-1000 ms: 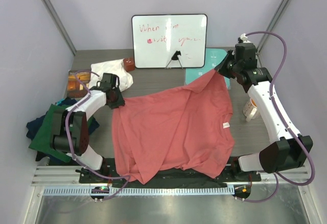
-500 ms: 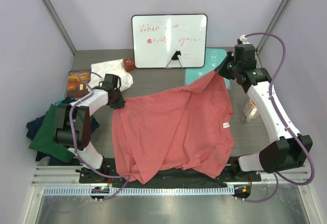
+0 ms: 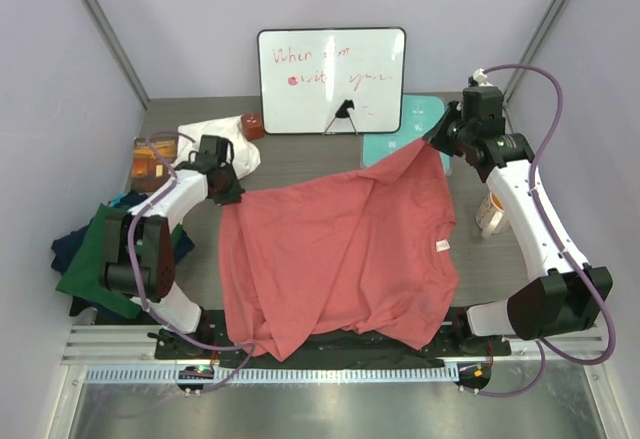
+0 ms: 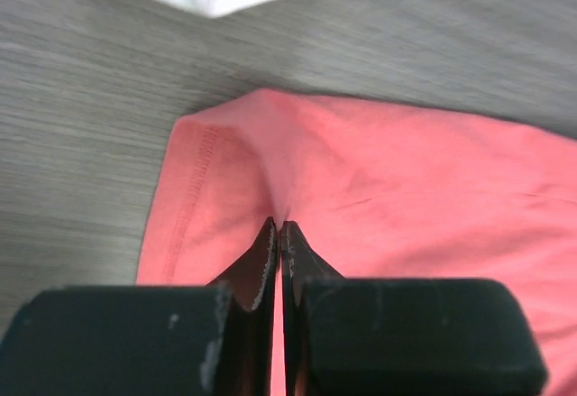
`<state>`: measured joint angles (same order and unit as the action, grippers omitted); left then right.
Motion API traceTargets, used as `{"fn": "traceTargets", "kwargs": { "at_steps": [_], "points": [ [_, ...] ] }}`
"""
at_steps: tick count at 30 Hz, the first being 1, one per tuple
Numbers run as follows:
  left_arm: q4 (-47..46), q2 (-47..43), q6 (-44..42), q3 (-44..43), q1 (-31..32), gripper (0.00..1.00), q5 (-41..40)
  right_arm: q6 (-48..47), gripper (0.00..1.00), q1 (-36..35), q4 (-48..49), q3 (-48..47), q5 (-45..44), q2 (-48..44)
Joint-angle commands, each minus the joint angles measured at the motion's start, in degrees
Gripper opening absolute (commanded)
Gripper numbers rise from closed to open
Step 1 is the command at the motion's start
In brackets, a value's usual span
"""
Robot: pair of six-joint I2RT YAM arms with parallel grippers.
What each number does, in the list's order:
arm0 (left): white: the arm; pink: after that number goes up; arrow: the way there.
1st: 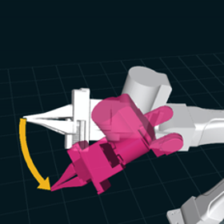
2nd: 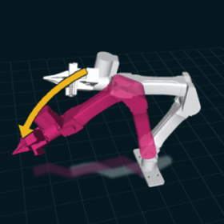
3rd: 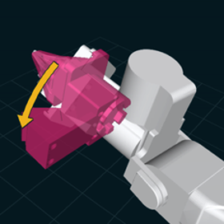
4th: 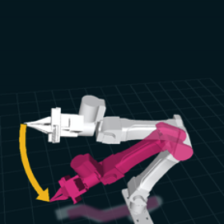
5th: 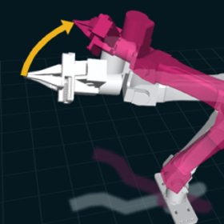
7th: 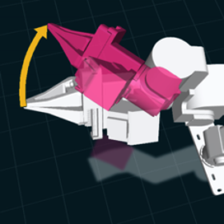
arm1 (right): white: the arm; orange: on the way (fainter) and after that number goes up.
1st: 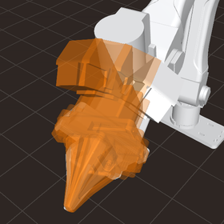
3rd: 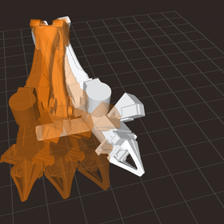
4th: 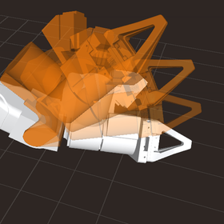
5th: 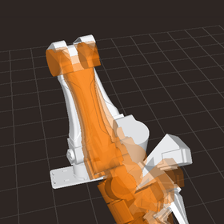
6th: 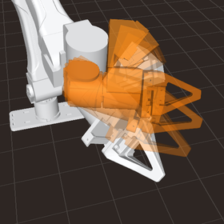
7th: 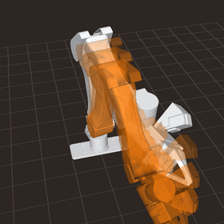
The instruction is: Fold and stack the t-shirts
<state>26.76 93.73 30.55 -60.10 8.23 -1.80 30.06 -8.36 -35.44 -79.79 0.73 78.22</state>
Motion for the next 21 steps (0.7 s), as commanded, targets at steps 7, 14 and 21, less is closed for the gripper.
{"fn": "traceTargets", "kwargs": {
  "at_steps": [7,14,21],
  "points": [
    [15.6,-20.0,-0.2,-22.9,0.1,0.0,-0.6,-3.6,0.01,1.3,-1.6,-6.3,-10.2,-13.0],
    [18.9,-31.7,3.8,-33.5,0.1,0.0,-4.4,-1.3,0.01,1.8,-0.1,-14.7,-13.8,-21.9],
    [29.2,-39.0,1.0,-41.1,0.2,0.0,-11.8,-6.5,0.01,1.6,-0.8,-26.6,-22.3,-26.3]
  ]
}}
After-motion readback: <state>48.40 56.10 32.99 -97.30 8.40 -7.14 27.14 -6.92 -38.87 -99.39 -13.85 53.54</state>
